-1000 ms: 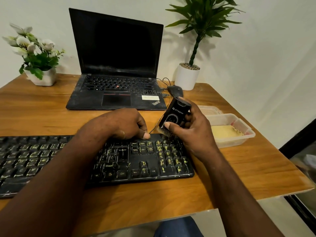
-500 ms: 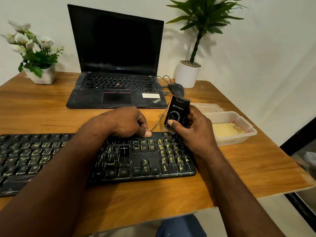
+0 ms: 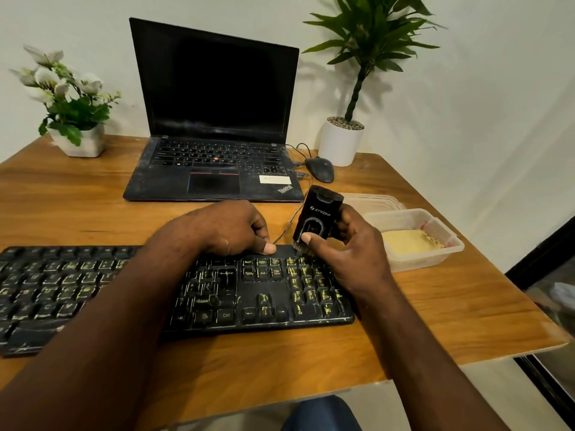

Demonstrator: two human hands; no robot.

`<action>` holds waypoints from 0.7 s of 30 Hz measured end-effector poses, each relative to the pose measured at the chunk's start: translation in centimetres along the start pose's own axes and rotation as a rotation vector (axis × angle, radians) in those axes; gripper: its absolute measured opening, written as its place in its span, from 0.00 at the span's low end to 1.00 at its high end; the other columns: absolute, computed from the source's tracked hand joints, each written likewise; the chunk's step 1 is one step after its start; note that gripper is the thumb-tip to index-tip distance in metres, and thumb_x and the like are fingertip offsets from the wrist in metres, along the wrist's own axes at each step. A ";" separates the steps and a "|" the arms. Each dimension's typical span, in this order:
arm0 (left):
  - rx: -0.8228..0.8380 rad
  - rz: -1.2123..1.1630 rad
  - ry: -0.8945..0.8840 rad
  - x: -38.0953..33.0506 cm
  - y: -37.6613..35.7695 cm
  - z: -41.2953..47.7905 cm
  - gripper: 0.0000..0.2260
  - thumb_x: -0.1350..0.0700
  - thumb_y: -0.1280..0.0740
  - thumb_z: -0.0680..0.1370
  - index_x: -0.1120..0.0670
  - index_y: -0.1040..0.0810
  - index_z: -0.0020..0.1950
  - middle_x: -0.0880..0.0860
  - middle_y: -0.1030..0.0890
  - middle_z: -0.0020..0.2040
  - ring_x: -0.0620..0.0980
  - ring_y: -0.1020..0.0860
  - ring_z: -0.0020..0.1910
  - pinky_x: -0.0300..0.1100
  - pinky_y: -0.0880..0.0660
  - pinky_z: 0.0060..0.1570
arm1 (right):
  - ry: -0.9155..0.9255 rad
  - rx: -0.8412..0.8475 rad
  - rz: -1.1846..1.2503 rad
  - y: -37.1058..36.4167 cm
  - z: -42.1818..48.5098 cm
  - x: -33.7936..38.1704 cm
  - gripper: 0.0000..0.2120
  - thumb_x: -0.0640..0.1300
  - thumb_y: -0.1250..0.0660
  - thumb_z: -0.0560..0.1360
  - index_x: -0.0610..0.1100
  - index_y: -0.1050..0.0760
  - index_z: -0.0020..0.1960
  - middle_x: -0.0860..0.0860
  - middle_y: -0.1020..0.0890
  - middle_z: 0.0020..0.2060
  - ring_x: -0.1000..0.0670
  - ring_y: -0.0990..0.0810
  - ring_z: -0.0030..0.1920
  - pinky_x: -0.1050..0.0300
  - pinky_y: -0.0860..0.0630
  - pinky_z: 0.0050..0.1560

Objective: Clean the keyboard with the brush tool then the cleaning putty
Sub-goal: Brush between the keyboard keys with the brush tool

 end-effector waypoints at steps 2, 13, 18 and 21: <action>-0.001 -0.003 0.000 0.0 0.0 0.0 0.08 0.46 0.25 0.76 0.50 0.14 0.46 0.46 0.14 0.40 0.44 0.19 0.43 0.44 0.24 0.49 | 0.010 -0.076 -0.071 0.8 0.3 0.4 0.28 0.49 0.22 0.73 0.51 0.25 0.71 0.61 0.17 0.54 0.66 0.20 0.55 0.62 0.20 0.57; -0.008 0.008 -0.011 0.1 0.1 0.2 0.09 0.45 0.25 0.76 0.49 0.15 0.44 0.44 0.16 0.38 0.43 0.19 0.42 0.46 0.23 0.52 | -0.015 -0.104 -0.009 1.3 0.4 -0.2 0.26 0.48 0.22 0.73 0.51 0.24 0.69 0.57 0.15 0.56 0.58 0.17 0.58 0.48 0.18 0.59; -0.007 0.021 -0.015 0.0 0.1 0.1 0.09 0.45 0.26 0.77 0.50 0.15 0.45 0.45 0.15 0.40 0.45 0.19 0.43 0.46 0.24 0.52 | 0.034 0.037 -0.054 -0.5 0.1 -0.1 0.27 0.50 0.22 0.73 0.51 0.25 0.71 0.57 0.16 0.58 0.58 0.18 0.59 0.48 0.18 0.59; -0.003 0.011 -0.014 0.0 0.1 0.0 0.10 0.45 0.26 0.77 0.50 0.15 0.45 0.46 0.15 0.40 0.45 0.19 0.43 0.45 0.24 0.51 | 0.016 -0.071 -0.072 0.9 0.5 0.1 0.27 0.49 0.22 0.73 0.51 0.25 0.70 0.57 0.16 0.58 0.58 0.19 0.59 0.49 0.18 0.60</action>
Point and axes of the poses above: each hand's wrist, its own z-axis towards the middle knuckle, its own y-axis out of the back of the hand, x = y × z, the point moved 10 cm from there along z, towards the middle knuckle
